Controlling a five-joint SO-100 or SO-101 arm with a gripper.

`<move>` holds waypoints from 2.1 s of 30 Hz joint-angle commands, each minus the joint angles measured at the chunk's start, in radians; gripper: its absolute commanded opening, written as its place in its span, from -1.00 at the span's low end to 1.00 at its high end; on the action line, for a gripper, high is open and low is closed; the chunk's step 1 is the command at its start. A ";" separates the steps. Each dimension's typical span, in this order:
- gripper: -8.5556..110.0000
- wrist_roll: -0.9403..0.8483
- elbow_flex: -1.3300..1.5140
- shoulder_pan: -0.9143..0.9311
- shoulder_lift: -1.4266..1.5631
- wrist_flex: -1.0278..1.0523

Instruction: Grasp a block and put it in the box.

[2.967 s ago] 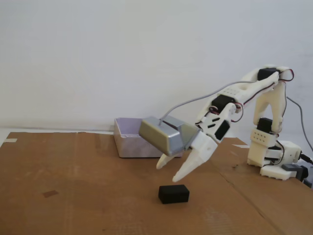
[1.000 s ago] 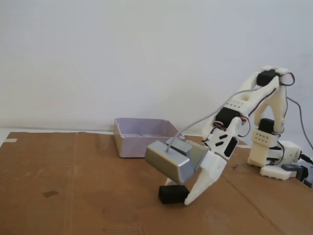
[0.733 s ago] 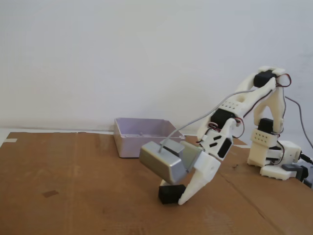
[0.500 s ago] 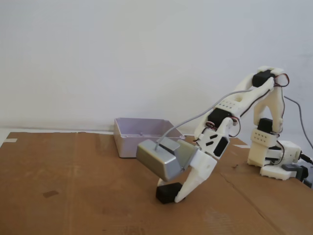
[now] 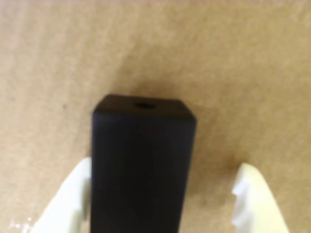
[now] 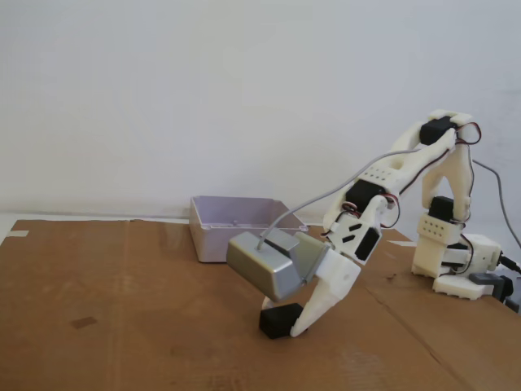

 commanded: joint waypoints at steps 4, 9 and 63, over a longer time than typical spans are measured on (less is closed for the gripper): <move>-0.31 0.003 -0.067 0.003 0.034 -0.031; -0.46 0.003 -0.060 0.005 0.034 -0.029; -0.72 -0.006 -0.195 0.015 0.055 -0.028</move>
